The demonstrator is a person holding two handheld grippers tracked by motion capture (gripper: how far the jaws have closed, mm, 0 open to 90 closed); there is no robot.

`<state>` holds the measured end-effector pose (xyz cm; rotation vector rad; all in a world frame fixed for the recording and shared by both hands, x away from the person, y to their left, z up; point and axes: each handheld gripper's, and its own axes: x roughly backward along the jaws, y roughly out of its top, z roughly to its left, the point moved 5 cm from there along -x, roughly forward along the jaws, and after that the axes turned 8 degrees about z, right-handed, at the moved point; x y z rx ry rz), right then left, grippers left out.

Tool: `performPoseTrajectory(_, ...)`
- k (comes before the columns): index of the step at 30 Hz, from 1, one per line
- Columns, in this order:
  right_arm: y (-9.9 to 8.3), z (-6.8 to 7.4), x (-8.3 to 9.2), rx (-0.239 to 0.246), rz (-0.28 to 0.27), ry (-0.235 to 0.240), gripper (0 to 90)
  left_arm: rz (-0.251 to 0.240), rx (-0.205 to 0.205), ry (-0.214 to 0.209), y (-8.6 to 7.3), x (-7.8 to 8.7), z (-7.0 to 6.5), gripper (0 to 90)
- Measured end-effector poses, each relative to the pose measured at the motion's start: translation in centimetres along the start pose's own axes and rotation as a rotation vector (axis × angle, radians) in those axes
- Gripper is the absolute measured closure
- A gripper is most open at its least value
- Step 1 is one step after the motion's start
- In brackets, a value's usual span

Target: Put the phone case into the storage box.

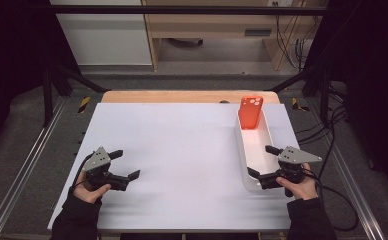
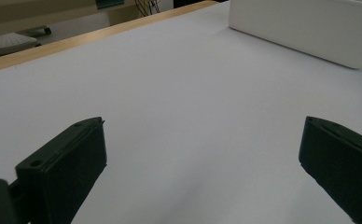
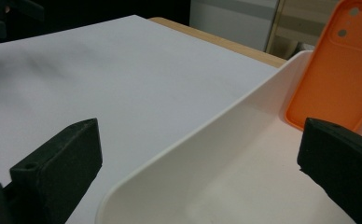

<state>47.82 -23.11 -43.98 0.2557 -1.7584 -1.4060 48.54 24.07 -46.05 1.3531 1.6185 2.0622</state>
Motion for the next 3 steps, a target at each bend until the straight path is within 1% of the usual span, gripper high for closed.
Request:
performPoseTrajectory(2, -0.3, -0.18, 0.28, -0.007, -0.008, 0.001, 0.4, 0.001, 0.0, 0.0, 0.0, -0.03, 0.03, 0.3)
performPoseTrajectory(3, -0.43, -0.25, 0.36, -0.008, -0.004, 0.002, 0.4, 0.001, 0.0, 0.0, 0.0, -0.05, 0.04, 0.3)
